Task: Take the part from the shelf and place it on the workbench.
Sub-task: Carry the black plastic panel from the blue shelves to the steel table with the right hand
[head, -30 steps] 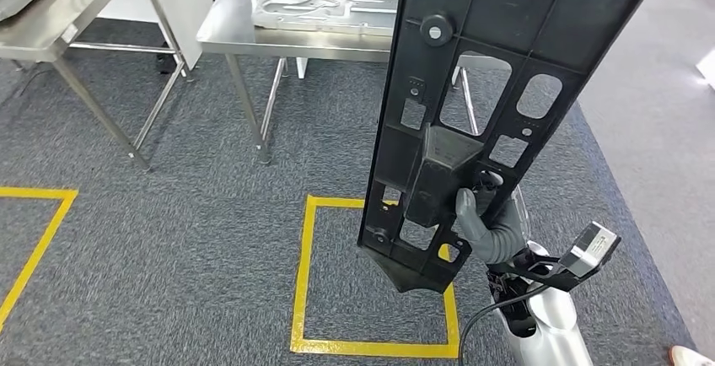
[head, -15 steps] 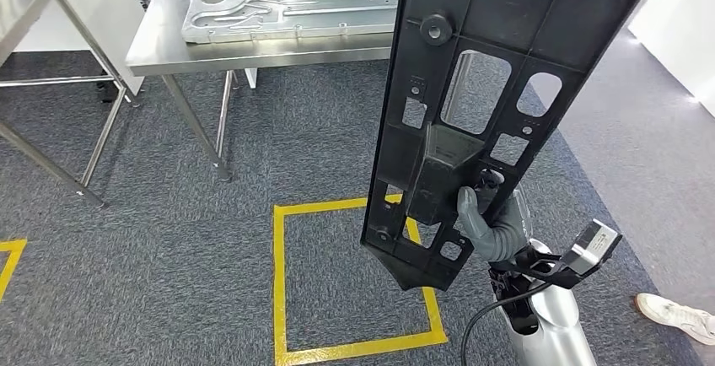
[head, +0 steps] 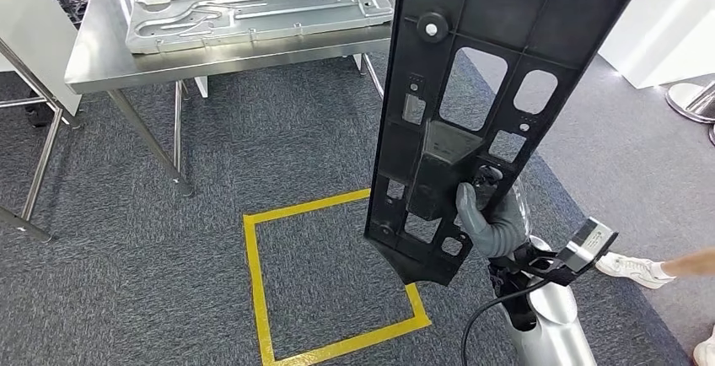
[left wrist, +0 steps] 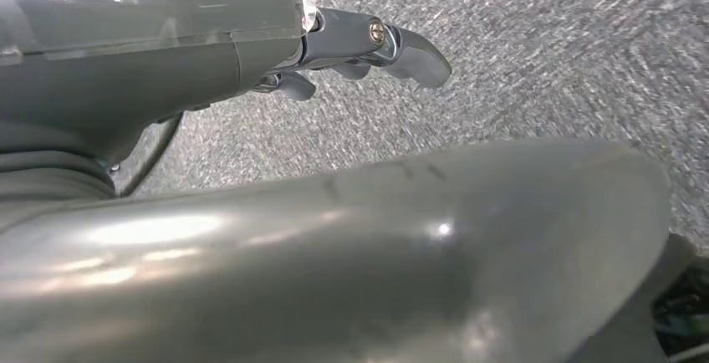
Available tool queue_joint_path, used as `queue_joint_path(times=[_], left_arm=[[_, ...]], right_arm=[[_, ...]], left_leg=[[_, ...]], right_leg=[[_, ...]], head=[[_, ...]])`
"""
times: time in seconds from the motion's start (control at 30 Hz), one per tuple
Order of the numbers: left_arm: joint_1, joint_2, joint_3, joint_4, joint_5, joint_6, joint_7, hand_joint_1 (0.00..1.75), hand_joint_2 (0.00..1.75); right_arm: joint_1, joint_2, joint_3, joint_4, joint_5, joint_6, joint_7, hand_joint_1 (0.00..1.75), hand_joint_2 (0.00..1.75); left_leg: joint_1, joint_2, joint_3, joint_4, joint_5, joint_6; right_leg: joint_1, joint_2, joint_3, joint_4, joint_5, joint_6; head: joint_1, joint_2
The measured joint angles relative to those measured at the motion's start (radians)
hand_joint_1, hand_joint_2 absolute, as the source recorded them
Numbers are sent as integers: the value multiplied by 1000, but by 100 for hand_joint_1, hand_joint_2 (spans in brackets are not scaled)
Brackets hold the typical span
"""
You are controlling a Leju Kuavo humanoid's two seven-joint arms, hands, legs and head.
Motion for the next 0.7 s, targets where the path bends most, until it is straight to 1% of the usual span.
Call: queue_joint_path(times=[0.03, 0.07, 0.1, 0.13, 0.17, 0.23, 0.27, 0.3, 0.37, 0.4, 0.43, 0.47, 0.5, 0.53, 0.57, 0.6, 0.63, 0.7], left_arm=[[-1, -1, 0, 0, 0, -2, -1, 0, 0], [-2, -1, 1, 0, 0, -4, -2, 0, 0], [-3, -2, 1, 0, -1, -6, -3, 0, 0], [-3, -2, 1, 0, -1, -7, -3, 0, 0], [-3, -2, 1, 0, -2, -8, -4, 0, 0], [-4, -2, 1, 0, -3, -8, -4, 0, 0], [-4, -2, 1, 0, -3, -8, -4, 0, 0], [-4, -2, 1, 0, -4, -8, -4, 0, 0], [-2, -2, 2, 0, -5, -8, -5, 0, 0], [0, -2, 2, 0, -5, -9, -5, 0, 0], [2, -2, 2, 0, -5, -9, -5, 0, 0], [3, -2, 2, 0, -5, -9, -5, 0, 0], [4, -1, 2, 0, -5, -9, -5, 0, 0], [5, -1, 2, 0, -6, -9, -5, 0, 0], [5, -1, 2, 0, -6, -9, -5, 0, 0], [4, -1, 2, 0, -6, -9, -5, 0, 0], [3, -1, 2, 0, -6, -9, -5, 0, 0], [0, -1, 3, 0, -5, -9, -4, 0, 0]], right_arm=[[-1, 0, 0, 0, 5, -4, 0, 175, 175], [-3, 0, 0, 0, 9, -8, 0, 175, 175], [-4, 0, 0, 0, 11, -11, 1, 175, 175], [-5, -1, 0, 0, 12, -13, 1, 175, 175], [-5, -1, 0, 0, 13, -15, 1, 175, 175], [-5, -3, 0, -1, 13, -17, 1, 175, 175], [-5, -4, 0, -2, 13, -17, 1, 175, 175], [-5, -5, 0, -2, 14, -17, 1, 175, 175], [-5, -5, 0, -2, 15, -17, 1, 175, 175], [-4, -5, 0, -2, 15, -17, 2, 175, 175], [-3, -5, 0, -2, 15, -17, 2, 175, 175], [-2, -5, 0, -2, 15, -17, 2, 175, 175], [-2, -5, 0, -2, 15, -17, 2, 175, 175], [-2, -5, 0, -2, 15, -17, 2, 175, 175], [-3, -5, 0, -2, 15, -17, 2, 175, 175], [-4, -5, 0, -3, 15, -18, 2, 175, 175], [-4, -5, 0, -3, 15, -19, 3, 175, 175], [-3, -5, 1, -5, 16, -21, 4, 175, 175]], left_leg=[[-2, 3, 2, 1, -3, -3], [-4, 5, 4, 1, -5, -6], [-5, 6, 6, 2, -8, -10], [-6, 7, 7, 1, -10, -16], [-5, 9, 9, 0, -11, -22], [-3, 7, 9, 11, -22, -33], [-2, 1, -3, 40, -38, -38], [-1, -7, -27, 91, -62, -42], [1, -19, -103, 230, -116, -46], [2, -21, -136, 280, -124, -48], [2, -22, -153, 296, -112, -49], [2, -22, -151, 272, -79, -48], [2, -22, -132, 214, -31, -46], [2, -25, -105, 145, 11, -41], [0, -28, -78, 84, 37, -37], [-1, -30, -60, 44, 47, -32], [-3, -33, -49, 24, 43, -27], [-5, -33, -41, 10, 32, -18]], right_leg=[[3, -6, 42, -75, 25, -6], [6, -11, 75, -135, 42, -12], [10, -15, 95, -172, 47, -19], [14, -17, 103, -187, 43, -25], [16, -15, 103, -188, 43, -30], [11, -10, 112, -198, 43, -41], [8, -7, 119, -203, 44, -47], [5, -5, 126, -208, 43, -52], [7, 0, 134, -209, 36, -58], [8, 4, 139, -209, 31, -59], [8, 9, 146, -208, 25, -59], [8, 13, 155, -207, 18, -57], [9, 17, 166, -206, 9, -55], [8, 20, 176, -206, 0, -52], [10, 22, 184, -204, -8, -48], [11, 24, 189, -204, -14, -43], [11, 25, 191, -203, -16, -37], [11, 26, 194, -200, -14, -26]], head=[[0, 0], [0, 0], [0, 0], [0, 0], [0, 0], [0, 0], [0, 0], [0, 0], [0, 0], [0, 0], [0, 0], [0, 0], [0, 0], [0, 0], [0, 0], [0, 0], [0, 0], [0, 0]])
